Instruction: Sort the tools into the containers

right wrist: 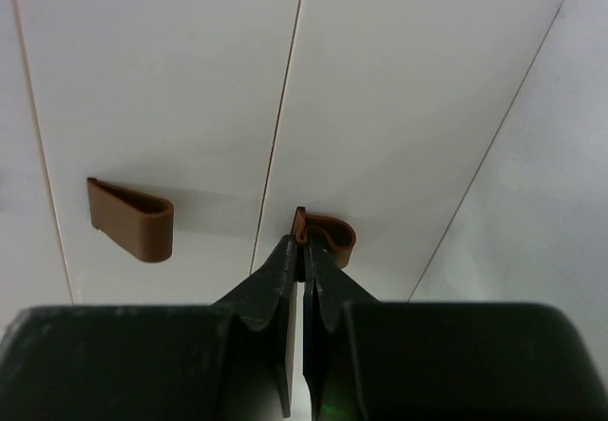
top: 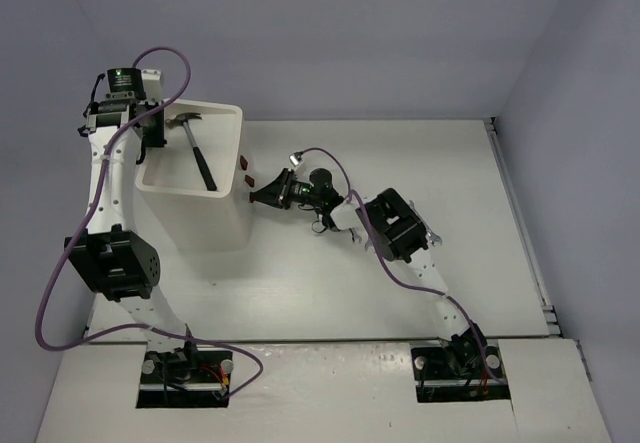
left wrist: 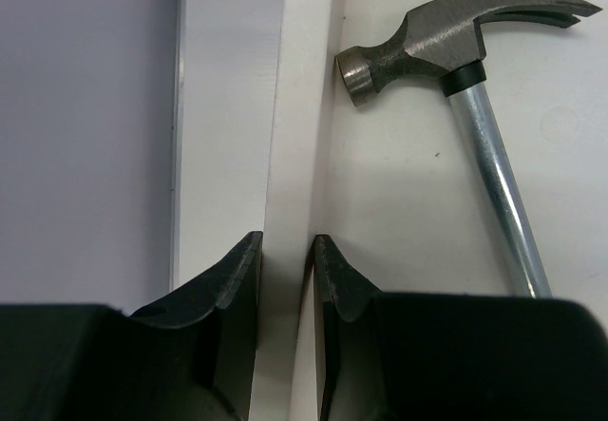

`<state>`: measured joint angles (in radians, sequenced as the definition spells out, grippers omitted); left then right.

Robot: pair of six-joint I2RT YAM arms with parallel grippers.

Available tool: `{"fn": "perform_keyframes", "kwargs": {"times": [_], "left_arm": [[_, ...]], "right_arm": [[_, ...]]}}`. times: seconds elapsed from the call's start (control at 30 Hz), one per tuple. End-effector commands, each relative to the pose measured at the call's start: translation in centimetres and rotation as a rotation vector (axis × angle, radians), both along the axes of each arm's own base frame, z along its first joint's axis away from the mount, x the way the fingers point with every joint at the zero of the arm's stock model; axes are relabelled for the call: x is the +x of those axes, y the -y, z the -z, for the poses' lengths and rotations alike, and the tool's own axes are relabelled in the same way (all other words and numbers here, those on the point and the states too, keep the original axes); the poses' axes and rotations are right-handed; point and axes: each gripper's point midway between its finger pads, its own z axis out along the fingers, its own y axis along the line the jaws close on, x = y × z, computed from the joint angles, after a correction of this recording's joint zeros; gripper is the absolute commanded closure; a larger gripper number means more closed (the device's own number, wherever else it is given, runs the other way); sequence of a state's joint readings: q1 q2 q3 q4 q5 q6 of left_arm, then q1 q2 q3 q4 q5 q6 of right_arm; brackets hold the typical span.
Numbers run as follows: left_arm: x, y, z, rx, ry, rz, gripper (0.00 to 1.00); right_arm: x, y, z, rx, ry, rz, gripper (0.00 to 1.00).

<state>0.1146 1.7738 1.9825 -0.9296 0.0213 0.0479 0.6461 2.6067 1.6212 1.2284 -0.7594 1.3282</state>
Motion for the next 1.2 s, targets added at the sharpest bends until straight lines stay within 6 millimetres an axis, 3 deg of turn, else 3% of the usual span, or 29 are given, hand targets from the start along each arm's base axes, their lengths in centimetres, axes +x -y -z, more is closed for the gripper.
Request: {"fn": "perform_keyframes", "kwargs": {"times": [0.0, 0.33, 0.53, 0.8, 0.83, 0.93, 1.0, 1.17], "left_arm": [[0.4, 0.3, 0.4, -0.034, 0.018, -0.050, 1.00], [0.2, -1.5, 0.9, -0.013, 0.007, -0.124, 1.00], [0.2, -1.9, 0.3, -0.011, 0.023, -0.134, 1.00], [0.2, -2.3, 0.2, 0.002, 0.024, -0.150, 1.00], [0.2, -2.3, 0.2, 0.002, 0.024, -0.149, 1.00], [0.3, -2.0, -0.7, -0.010, 0.049, -0.143, 1.00], [0.3, -1.9, -1.9, -0.012, 0.081, -0.135, 0.93], [-0.3, -1.7, -6.4, -0.003, 0.191, -0.124, 0.58]], "right_arm": [[-1.2, 0.3, -8.3, 0.112, 0.272, 0.009, 1.00], [1.6, 8.4, -6.3, -0.104, 0.304, 0.112, 1.00], [1.3, 13.2, -3.1, -0.221, 0.268, 0.155, 1.00], [1.2, 15.6, -1.2, -0.334, 0.264, 0.172, 1.00], [1.2, 15.7, -1.1, -0.342, 0.256, 0.175, 0.98], [1.7, 17.0, -1.4, -0.417, 0.285, 0.198, 0.76], [2.7, 17.9, -2.6, -0.473, 0.323, 0.241, 0.66], [3.8, 22.4, -3.5, -0.818, 0.404, 0.326, 0.54]]}}
